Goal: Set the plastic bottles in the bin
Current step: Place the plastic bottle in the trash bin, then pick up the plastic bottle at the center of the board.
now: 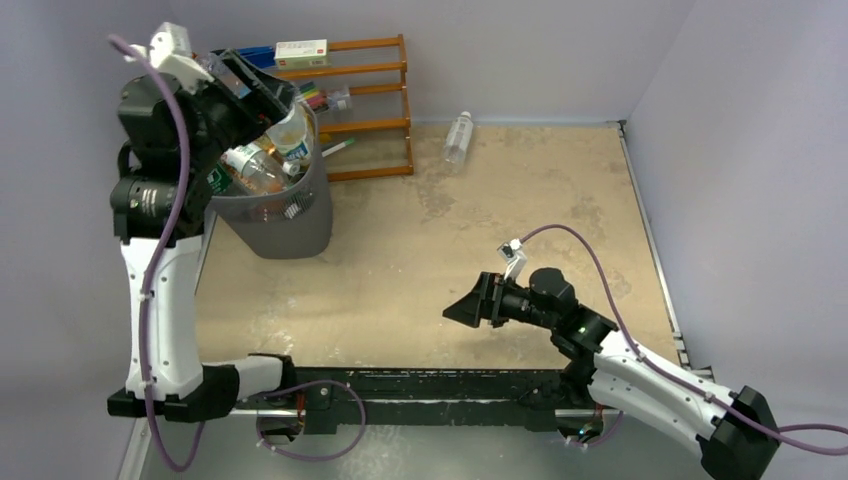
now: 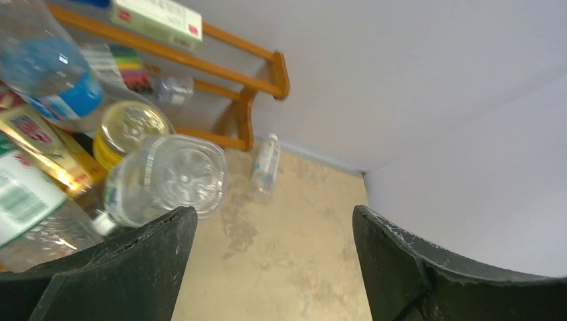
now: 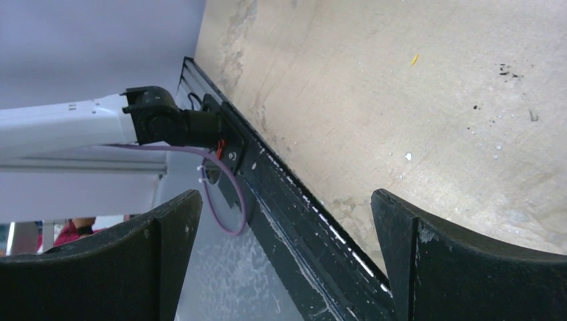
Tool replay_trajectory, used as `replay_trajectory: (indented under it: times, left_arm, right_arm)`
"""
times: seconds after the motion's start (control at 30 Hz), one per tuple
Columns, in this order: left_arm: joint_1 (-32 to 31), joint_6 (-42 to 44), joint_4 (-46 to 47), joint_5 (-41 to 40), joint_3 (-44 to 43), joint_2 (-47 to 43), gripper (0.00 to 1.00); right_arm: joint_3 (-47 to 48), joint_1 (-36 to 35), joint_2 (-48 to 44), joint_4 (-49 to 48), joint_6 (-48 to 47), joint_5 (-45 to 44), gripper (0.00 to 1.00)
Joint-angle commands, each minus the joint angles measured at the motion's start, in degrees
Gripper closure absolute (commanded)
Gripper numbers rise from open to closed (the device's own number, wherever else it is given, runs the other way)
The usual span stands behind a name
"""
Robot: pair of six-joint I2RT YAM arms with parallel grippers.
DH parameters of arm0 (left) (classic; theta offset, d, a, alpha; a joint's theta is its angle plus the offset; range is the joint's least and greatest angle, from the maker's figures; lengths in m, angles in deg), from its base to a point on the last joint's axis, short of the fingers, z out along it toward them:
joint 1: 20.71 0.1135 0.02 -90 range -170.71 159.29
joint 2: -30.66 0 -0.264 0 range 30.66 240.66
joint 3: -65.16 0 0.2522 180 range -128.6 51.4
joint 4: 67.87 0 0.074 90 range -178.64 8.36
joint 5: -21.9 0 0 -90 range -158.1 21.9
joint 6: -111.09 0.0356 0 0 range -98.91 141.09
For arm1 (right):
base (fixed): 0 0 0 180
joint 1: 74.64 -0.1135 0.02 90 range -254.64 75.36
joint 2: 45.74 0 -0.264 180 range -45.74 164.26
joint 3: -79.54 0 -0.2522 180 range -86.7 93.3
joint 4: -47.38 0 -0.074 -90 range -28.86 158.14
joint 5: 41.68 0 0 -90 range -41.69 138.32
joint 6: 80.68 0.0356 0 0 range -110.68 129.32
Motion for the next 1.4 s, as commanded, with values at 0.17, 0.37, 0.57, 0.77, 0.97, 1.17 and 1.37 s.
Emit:
replay_trajectory:
  times: [0.17,0.37,0.57,0.77,0.97,1.17,1.37]
  left_arm:
    - [-25.15,6.37,-7.18,-18.76,-7.23,8.02,0.13]
    - [-50.69,9.52,-8.72,-42.18,-9.29,15.51,0.13]
    - [-51.71,13.78,0.03,-43.19,-3.13,24.5,0.04]
    - [-44.46,18.0,8.11,-35.16,-7.12,37.38,0.03]
    - [-40.42,23.34,7.82,-28.64,-23.71,55.14,0.03]
    - [-37.67,24.71,12.86,-24.41,-27.79,64.62,0.02]
    - [-35.02,27.34,20.85,-21.83,-24.34,68.75,0.03]
  right_arm:
    - [1.12,-0.09,-3.92,2.0,7.02,-8.47,0.0]
    - [0.42,-0.09,0.91,-3.68,8.42,-9.11,0.0]
    - [1.17,-0.09,2.93,-5.89,7.96,-8.08,0.0]
    - [2.93,-0.09,0.88,-4.05,7.52,-6.13,0.0]
    - [6.39,-0.09,-0.91,1.62,4.76,-5.92,0.0]
    - [8.04,-0.09,-0.49,2.87,3.68,-5.46,0.0]
    - [8.28,-0.11,1.97,1.61,3.17,-3.95,0.0]
